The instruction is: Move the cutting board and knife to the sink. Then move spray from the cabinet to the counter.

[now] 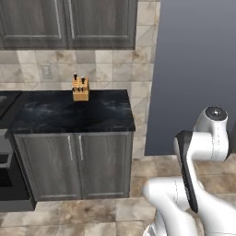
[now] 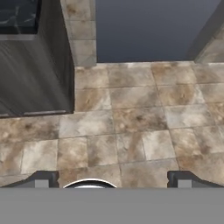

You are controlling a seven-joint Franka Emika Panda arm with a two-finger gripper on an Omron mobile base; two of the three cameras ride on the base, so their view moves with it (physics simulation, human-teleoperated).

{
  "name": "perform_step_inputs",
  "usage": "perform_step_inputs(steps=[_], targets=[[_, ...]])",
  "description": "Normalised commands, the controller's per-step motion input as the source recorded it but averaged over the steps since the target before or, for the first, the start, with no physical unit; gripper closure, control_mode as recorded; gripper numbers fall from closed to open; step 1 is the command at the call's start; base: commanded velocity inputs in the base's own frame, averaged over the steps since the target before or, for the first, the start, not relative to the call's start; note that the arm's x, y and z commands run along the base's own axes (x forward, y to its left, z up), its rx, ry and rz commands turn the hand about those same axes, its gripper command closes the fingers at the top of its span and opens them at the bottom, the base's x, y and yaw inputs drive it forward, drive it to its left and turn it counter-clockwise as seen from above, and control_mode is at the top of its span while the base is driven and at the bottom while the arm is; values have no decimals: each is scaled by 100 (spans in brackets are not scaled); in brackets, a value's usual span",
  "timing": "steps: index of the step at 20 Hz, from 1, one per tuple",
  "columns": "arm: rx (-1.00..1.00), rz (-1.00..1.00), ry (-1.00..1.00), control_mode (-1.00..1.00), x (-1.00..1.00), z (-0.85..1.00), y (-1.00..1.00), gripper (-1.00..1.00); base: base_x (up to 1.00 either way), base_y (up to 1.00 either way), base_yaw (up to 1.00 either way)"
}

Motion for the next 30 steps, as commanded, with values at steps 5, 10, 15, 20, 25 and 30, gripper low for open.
perform_step_inputs(steps=[5,10,15,20,25,30], targets=[[0,0,0,100,0,0,0,-100,59,65,-15],[0,0,0,100,0,0,0,-100,64,61,-14],[0,0,0,100,0,0,0,-100,64,63,-10],[0,0,0,100,0,0,0,-100,45,77,-1],[0,0,0,100,0,0,0,-100,36,83,0],[0,0,0,100,0,0,0,-100,37,82,-5]])
